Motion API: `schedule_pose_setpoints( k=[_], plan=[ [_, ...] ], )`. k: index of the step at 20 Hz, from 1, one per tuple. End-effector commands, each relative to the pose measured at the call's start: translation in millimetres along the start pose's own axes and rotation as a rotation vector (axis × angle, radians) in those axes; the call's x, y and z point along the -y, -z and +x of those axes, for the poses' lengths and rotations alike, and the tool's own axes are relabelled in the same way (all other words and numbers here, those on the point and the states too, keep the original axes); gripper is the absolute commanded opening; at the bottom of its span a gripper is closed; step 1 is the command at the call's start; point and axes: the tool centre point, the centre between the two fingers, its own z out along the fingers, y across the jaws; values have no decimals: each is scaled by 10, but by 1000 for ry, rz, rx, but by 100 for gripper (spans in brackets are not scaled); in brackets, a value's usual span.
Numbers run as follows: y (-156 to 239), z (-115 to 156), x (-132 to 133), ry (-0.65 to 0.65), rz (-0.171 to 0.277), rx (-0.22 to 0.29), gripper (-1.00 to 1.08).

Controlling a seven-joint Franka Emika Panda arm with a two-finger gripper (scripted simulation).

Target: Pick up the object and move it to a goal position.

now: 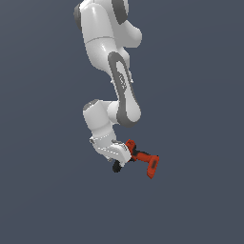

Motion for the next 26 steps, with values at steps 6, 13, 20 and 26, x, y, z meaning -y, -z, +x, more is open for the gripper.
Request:
schedule_pose_setpoints(
  k=[6,13,20,26],
  plan=[
    [-221,-7,-5,-3,1,-1,68],
    [-245,0,1,-4,2,-2,-100],
    [-245,0,1,-4,2,-2,-100],
    [-135,103,9,-5,2,-10,-100]
  ],
)
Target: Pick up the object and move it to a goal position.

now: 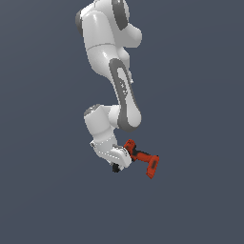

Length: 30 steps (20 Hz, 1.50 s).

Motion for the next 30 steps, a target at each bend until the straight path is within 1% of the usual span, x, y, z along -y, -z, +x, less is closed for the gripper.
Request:
schedule_pose_setpoints(
  k=[1,5,10,24,30],
  plan=[
    [83,78,15,0,1,-6,-100],
    [254,213,36,-1,0,-5,-100],
    [579,468,79,0,-1,-4,-100],
    [1765,1437,245,0,-3,-1,-100],
    [2114,1750,300,1,-3,1,-100]
  ],
)
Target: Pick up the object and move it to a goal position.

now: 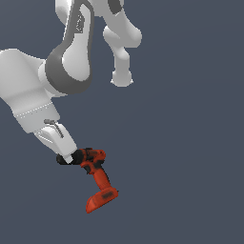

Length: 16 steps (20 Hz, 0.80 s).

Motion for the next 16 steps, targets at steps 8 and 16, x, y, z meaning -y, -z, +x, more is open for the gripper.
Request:
schedule_pose_setpoints(
  k=[8,16],
  plan=[
    [344,303,89,3,6,-4,-100],
    [335,318,57,0,3,3,-100]
  ],
)
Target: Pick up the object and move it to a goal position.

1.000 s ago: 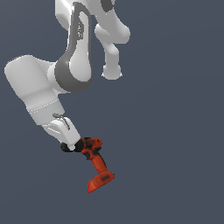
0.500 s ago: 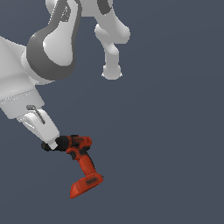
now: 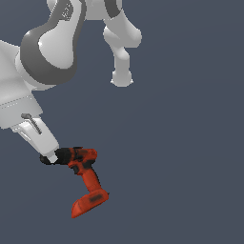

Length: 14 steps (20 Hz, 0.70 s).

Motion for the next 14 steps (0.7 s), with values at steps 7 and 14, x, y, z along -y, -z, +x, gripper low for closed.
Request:
schedule_pose_setpoints(
  k=[7,14],
  plan=[
    [138,-47,40,2,2,-4,-100],
    [453,-202,95,2,1,-4,-100]
  ],
)
